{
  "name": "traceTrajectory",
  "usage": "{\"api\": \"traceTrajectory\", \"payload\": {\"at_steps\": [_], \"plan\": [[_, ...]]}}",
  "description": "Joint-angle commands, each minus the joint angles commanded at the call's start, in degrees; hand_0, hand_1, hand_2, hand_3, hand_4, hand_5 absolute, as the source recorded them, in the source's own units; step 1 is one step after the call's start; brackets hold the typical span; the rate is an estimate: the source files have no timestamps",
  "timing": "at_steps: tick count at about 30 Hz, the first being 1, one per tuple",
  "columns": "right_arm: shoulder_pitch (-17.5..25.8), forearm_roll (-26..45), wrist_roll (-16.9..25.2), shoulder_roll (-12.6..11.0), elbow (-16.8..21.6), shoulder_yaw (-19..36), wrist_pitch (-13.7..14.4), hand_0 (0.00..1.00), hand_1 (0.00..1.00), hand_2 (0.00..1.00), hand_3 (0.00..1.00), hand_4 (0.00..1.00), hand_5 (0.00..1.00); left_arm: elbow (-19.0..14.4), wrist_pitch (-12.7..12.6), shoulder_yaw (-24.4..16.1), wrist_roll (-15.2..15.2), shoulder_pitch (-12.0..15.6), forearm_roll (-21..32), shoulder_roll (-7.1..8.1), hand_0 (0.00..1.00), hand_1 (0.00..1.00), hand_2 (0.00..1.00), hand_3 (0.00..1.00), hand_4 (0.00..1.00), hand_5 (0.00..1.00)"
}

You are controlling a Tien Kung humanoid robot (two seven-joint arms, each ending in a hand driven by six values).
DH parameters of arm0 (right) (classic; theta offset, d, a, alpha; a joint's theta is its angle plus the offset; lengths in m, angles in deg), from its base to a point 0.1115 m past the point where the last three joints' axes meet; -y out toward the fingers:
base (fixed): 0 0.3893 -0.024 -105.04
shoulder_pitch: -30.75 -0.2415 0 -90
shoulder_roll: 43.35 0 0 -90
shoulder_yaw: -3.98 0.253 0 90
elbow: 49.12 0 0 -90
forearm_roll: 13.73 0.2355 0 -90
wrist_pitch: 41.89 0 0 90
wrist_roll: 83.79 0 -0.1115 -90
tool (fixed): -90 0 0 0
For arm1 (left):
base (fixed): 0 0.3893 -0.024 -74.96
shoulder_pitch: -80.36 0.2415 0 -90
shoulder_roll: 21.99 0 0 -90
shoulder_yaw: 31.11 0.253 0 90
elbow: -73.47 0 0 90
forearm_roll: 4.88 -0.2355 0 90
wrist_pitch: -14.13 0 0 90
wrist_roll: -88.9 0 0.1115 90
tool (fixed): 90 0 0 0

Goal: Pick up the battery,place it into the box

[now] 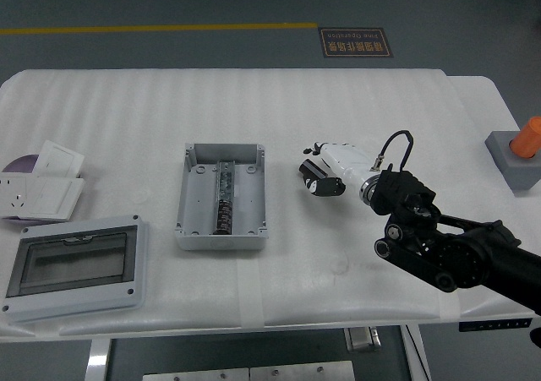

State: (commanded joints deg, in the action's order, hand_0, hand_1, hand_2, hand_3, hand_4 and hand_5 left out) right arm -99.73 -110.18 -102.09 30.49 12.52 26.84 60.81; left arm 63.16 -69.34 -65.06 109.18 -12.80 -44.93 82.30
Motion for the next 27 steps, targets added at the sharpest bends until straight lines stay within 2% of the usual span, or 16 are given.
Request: {"api": "traceTrajectory", "payload": {"at_steps": [6,7,12,13,18,19,24,25,27], "plan": [[-0.12,-0.06,-0.25,0.62,-0.92,-1.19,0.39,0.896,0.815,0.848,0.868,0.599,0.398,0.0,0.02,-0.2,0.04,-0.03,-0.25,0.02,0.655,0.672,0.588,0.604,0.52,0.628],[-0.13,-0.23,-0.36,0.7,-1.08,-1.34,0.46,0.859,0.764,0.744,0.849,0.603,0.405,0.0,0.02,-0.23,0.04,-0.03,-0.29,0.04,0.655,0.672,0.588,0.604,0.518,0.627],[-0.09,-1.0,-0.69,0.82,-1.55,-1.63,1.07,0.859,0.764,0.744,0.849,0.603,0.405,0.0,0.02,-0.2,0.03,0.0,-0.3,0.07,0.655,0.672,0.588,0.604,0.518,0.627],[-0.09,-1.08,-0.7,0.81,-1.59,-1.65,1.18,0.827,0.725,0.604,0.817,0.606,0.412,0.0,0.02,-0.2,0.03,0.0,-0.3,0.06,0.655,0.673,0.588,0.603,0.518,0.627],[-0.04,-1.39,-0.55,0.84,-1.88,-1.83,2.1,0.827,0.725,0.604,0.817,0.606,0.412,0.0,0.02,-0.02,-0.06,-0.07,-0.2,0.03,0.655,0.673,0.588,0.603,0.518,0.627],[-0.03,-1.41,-0.52,0.86,-1.95,-1.88,2.27,0.762,0.662,0.479,0.774,0.608,0.422,0.0,0.02,-0.01,-0.07,-0.08,-0.22,0.03,0.655,0.672,0.587,0.603,0.518,0.627],[0.06,-1.63,-0.47,1.05,-2.44,-2.33,3.03,0.762,0.662,0.479,0.774,0.608,0.422,0.0,0.04,0.0,-0.08,-0.08,-0.34,0.08,0.655,0.672,0.587,0.603,0.518,0.627],[0.07,-1.71,-0.5,1.08,-2.51,-2.46,3.07,0.689,0.613,0.435,0.756,0.577,0.387,0.0,0.04,0.04,-0.09,-0.08,-0.32,0.08,0.656,0.672,0.588,0.602,0.519,0.628],[0.08,-1.95,-0.6,1.17,-2.65,-2.82,3.09,0.689,0.613,0.435,0.756,0.577,0.387,0.0,0.06,0.07,-0.1,-0.08,-0.35,0.09,0.656,0.672,0.588,0.602,0.519,0.628]]}}
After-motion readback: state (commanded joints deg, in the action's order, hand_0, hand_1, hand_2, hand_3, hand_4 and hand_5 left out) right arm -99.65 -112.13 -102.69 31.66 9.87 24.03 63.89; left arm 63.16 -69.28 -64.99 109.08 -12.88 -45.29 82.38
